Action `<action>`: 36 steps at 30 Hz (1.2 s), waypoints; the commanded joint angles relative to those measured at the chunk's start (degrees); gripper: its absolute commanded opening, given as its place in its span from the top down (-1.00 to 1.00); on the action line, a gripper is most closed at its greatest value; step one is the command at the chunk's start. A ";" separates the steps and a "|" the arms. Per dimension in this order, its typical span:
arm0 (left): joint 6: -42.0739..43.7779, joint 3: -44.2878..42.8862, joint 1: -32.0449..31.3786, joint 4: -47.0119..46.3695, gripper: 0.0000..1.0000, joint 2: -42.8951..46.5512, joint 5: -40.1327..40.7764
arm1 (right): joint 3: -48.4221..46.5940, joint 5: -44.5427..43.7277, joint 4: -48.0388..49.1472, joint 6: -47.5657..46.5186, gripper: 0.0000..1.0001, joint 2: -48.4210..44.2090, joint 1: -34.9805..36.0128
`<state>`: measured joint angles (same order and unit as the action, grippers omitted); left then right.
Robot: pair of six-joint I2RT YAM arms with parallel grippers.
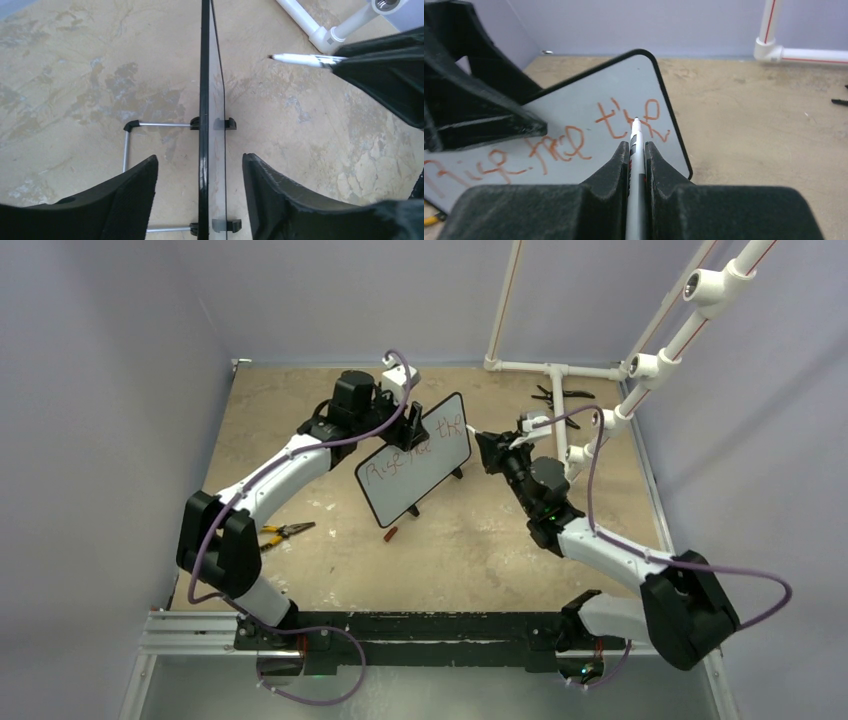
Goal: Write a sentence on the whiteboard
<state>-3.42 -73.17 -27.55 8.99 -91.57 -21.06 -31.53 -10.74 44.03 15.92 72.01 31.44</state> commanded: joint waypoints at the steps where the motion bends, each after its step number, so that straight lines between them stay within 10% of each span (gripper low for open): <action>1: -0.53 -0.29 1.89 -0.69 -0.32 5.96 0.87 | 3.47 9.40 -3.61 -0.80 1.00 -7.03 0.11; 12: -4.34 14.88 9.53 2.83 -0.43 25.24 -0.87 | 11.47 30.38 7.87 -4.13 1.00 -7.27 4.28; 23: -4.05 29.20 9.93 0.56 -0.45 34.17 -11.21 | 7.75 29.29 18.51 -7.99 1.00 8.08 15.89; 36: -0.56 28.18 9.91 2.98 0.53 29.95 -11.02 | 2.57 23.40 16.95 -7.96 1.00 15.24 16.10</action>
<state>-5.34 -44.07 -18.00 12.71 -62.46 -31.53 -26.33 15.27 58.74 8.91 86.00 47.24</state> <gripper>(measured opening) 0.282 0.137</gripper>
